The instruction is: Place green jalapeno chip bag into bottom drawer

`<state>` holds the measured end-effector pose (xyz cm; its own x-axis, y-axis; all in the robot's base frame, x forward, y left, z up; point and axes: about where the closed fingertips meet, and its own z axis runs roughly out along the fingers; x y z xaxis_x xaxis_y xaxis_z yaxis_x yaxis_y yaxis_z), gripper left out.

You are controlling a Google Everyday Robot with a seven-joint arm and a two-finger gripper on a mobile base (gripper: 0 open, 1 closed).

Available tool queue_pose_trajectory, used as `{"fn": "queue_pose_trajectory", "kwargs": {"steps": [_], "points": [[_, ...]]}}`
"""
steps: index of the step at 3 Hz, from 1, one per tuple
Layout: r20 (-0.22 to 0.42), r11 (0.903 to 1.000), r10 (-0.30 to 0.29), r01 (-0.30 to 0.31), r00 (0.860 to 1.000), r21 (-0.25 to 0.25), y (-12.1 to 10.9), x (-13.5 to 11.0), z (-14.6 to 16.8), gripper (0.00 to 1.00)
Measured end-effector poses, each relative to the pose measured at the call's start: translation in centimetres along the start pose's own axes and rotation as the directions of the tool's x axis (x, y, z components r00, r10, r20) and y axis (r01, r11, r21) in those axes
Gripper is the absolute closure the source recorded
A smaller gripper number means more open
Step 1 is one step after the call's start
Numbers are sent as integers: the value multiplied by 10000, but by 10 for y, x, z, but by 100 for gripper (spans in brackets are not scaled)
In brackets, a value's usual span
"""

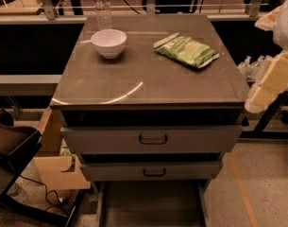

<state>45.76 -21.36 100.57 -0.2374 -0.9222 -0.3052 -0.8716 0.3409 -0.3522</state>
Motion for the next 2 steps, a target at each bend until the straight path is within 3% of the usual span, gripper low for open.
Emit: {"fn": "queue_pose_trajectory", "kwargs": {"steps": [1,2], "points": [[1366,9836,1688,-1757,9761,401,-52,8,23,0],[2811,9454,2970,-3224,9126,479,-109,6,51,0]]}}
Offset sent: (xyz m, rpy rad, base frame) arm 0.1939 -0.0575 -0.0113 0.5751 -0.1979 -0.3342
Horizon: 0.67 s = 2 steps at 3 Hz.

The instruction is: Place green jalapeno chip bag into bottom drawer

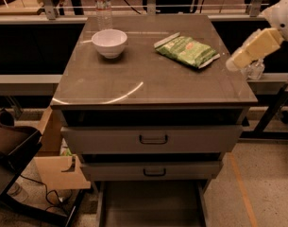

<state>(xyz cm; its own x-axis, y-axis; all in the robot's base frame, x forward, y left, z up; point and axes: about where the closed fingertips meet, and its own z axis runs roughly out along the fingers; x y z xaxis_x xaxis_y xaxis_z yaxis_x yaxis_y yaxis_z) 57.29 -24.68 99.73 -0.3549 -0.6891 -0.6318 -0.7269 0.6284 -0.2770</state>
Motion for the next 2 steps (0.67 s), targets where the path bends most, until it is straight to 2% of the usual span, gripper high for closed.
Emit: {"fn": "queue_pose_trajectory", "kwargs": {"steps": [1,2], "points": [[1242,9956,897,-922,9882,145,-44,-20,41,0],[1242,9956,897,-922,9882,145,-44,-20,41,0]]}}
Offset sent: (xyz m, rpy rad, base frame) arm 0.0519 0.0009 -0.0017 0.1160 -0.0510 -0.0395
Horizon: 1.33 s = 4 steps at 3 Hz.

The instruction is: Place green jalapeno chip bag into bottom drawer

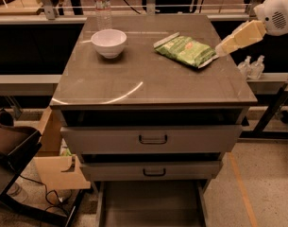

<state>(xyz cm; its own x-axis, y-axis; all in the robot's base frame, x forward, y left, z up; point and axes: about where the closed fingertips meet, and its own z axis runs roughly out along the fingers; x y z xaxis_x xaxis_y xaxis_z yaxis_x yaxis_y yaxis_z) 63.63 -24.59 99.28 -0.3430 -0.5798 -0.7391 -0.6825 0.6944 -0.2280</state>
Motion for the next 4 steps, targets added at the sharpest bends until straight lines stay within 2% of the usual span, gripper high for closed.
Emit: {"fn": "queue_pose_trajectory", "kwargs": {"steps": [2,4], "points": [[1027,9963,850,-835,9911,-188,-7,0,64,0],[1662,9971,750,-756,9832,-27,-12,-8,124,0]]}}
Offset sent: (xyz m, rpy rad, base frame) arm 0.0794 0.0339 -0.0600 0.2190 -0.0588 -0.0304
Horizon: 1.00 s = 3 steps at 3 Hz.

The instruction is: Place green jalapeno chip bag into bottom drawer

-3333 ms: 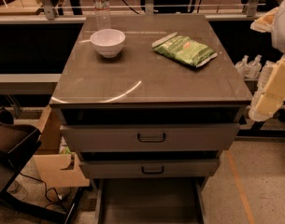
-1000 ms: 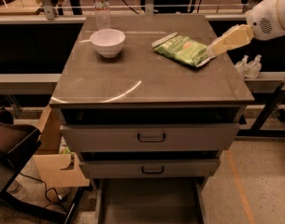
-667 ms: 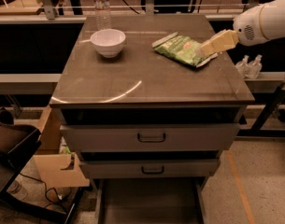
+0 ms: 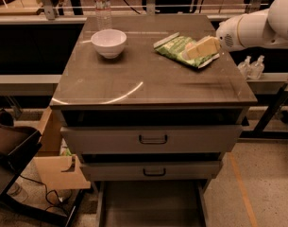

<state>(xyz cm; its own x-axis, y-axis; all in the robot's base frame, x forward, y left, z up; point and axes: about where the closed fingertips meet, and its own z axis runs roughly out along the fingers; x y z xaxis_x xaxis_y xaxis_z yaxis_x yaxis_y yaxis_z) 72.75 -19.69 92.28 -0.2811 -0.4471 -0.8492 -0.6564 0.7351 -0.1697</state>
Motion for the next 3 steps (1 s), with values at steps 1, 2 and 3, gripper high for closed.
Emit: {"fn": "queue_pose_trajectory", "kwargs": {"steps": [1,2,3], "points": [[58,10000,-74,74,10000,-12,-1,4,25,0],[139,9998,50,-47,9999,-188,-2,6,54,0],[54,9988,170,-168,9998,-453,-1,9,81,0]]}}
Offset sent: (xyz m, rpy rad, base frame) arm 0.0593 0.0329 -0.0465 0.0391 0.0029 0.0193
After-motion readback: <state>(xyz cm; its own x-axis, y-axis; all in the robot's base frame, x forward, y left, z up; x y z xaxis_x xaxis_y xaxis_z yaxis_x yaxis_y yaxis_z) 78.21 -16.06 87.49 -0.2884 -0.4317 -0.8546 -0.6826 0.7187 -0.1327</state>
